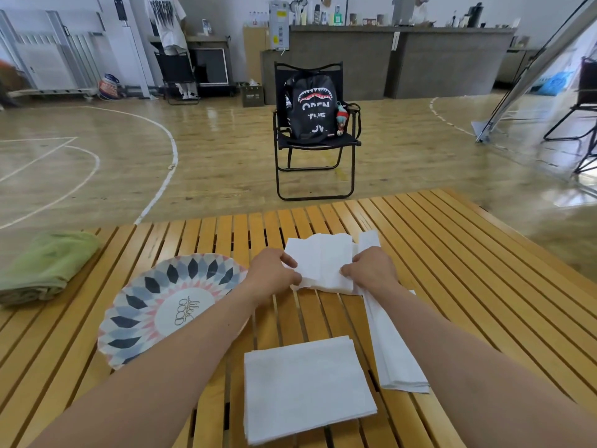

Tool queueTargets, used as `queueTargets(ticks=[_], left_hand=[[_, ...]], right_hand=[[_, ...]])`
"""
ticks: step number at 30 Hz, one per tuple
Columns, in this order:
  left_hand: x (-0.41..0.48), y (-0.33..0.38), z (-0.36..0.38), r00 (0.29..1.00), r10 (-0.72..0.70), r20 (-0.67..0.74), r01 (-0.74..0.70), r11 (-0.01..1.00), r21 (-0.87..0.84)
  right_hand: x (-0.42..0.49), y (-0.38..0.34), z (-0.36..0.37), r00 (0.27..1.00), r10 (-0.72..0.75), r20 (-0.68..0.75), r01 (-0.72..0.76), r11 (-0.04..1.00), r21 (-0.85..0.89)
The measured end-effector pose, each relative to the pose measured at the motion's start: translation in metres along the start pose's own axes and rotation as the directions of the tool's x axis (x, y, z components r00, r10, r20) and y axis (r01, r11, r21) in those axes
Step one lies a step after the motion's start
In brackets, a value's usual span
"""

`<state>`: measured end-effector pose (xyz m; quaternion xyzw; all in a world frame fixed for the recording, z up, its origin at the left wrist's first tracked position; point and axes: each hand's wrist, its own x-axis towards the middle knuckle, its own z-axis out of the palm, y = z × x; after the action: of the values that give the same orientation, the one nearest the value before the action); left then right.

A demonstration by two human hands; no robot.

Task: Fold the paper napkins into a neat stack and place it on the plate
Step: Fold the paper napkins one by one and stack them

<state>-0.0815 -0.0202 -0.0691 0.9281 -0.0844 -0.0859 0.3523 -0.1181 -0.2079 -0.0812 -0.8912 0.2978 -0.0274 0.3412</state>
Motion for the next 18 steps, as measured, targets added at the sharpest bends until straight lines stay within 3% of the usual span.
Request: queueTargets(ticks=[4, 10, 15, 18], left_hand=[[0.002, 0.005, -0.007, 0.990, -0.120, 0.067, 0.135, 0.940, -0.314], [-0.005, 0.009, -0.013, 0.957, -0.276, 0.091, 0.286, 0.840, -0.462], [-0.010, 0.009, -0.025, 0.979, -0.111, -0.171, 0.070, 0.970, -0.231], [-0.012, 0.017, -0.039, 0.977, -0.027, -0.210, -0.053, 0.929, -0.367]], right_hand=[[0.000, 0.000, -0.005, 0.998, -0.029, 0.064, 0.028, 0.999, 0.015], [-0.002, 0.002, -0.006, 0.989, -0.035, 0.141, 0.026, 0.998, 0.064], [-0.007, 0.006, -0.006, 0.987, -0.028, 0.158, 0.016, 0.997, 0.081], [-0.014, 0.007, -0.007, 0.990, -0.143, 0.008, 0.141, 0.981, 0.135]])
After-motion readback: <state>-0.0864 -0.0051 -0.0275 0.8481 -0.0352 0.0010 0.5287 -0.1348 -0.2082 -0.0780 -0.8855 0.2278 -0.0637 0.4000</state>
